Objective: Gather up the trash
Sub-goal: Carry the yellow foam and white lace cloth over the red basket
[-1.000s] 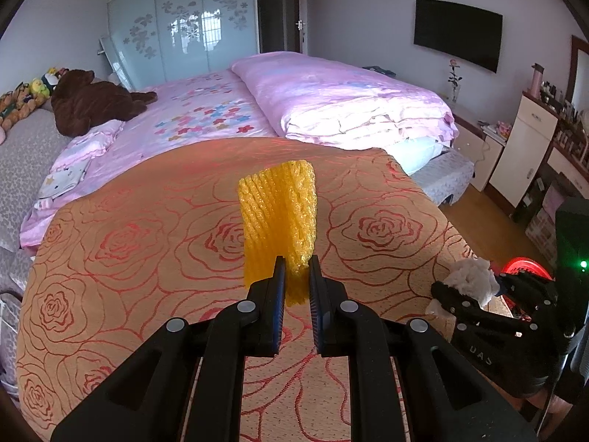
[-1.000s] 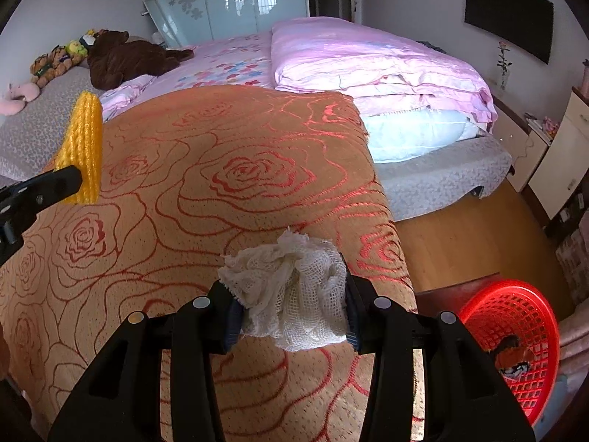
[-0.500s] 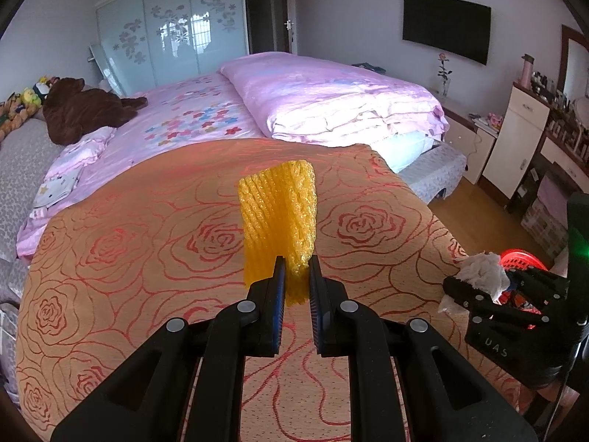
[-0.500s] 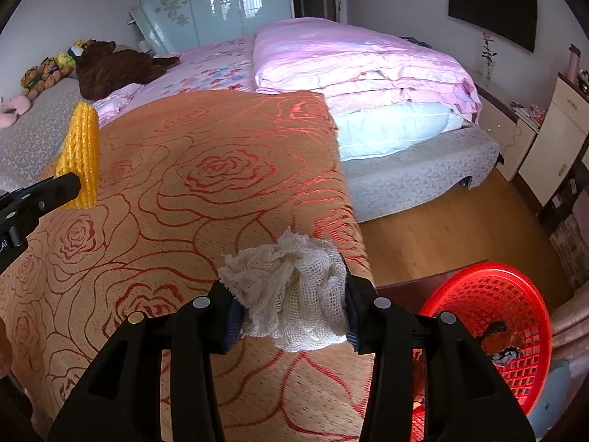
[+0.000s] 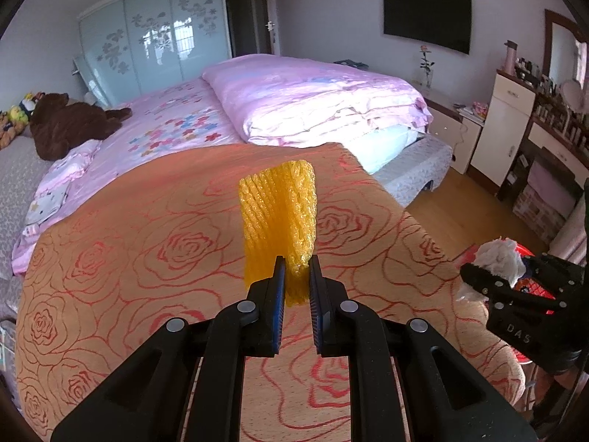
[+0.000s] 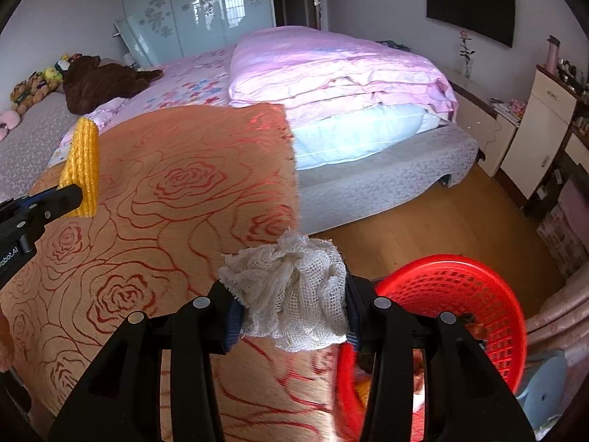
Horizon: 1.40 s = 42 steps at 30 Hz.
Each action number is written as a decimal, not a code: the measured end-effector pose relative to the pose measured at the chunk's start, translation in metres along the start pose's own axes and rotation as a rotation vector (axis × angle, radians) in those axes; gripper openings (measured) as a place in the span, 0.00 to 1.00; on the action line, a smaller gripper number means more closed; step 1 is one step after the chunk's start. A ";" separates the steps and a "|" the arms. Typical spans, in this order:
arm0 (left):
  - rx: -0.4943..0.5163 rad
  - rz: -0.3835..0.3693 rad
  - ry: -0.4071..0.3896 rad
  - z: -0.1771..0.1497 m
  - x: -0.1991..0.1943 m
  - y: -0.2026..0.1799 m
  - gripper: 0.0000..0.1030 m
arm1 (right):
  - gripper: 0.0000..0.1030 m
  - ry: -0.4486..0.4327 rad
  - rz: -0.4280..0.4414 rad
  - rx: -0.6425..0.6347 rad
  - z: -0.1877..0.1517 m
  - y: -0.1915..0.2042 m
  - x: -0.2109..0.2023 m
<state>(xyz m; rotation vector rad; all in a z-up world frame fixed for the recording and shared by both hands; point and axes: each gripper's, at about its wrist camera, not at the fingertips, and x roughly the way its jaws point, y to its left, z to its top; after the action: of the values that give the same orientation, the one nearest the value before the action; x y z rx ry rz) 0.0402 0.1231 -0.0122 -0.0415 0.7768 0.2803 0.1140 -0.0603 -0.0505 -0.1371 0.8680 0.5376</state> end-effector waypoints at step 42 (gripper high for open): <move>0.311 -0.262 0.041 0.000 0.035 -0.208 0.11 | 0.42 -0.055 -0.228 0.305 -0.050 -0.170 -0.048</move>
<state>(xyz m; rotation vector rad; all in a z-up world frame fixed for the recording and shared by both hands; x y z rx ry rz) 0.1193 -0.0686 -0.0502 0.1441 0.8385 -0.0921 0.1390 -0.2415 -0.0633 0.0567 0.8576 0.1911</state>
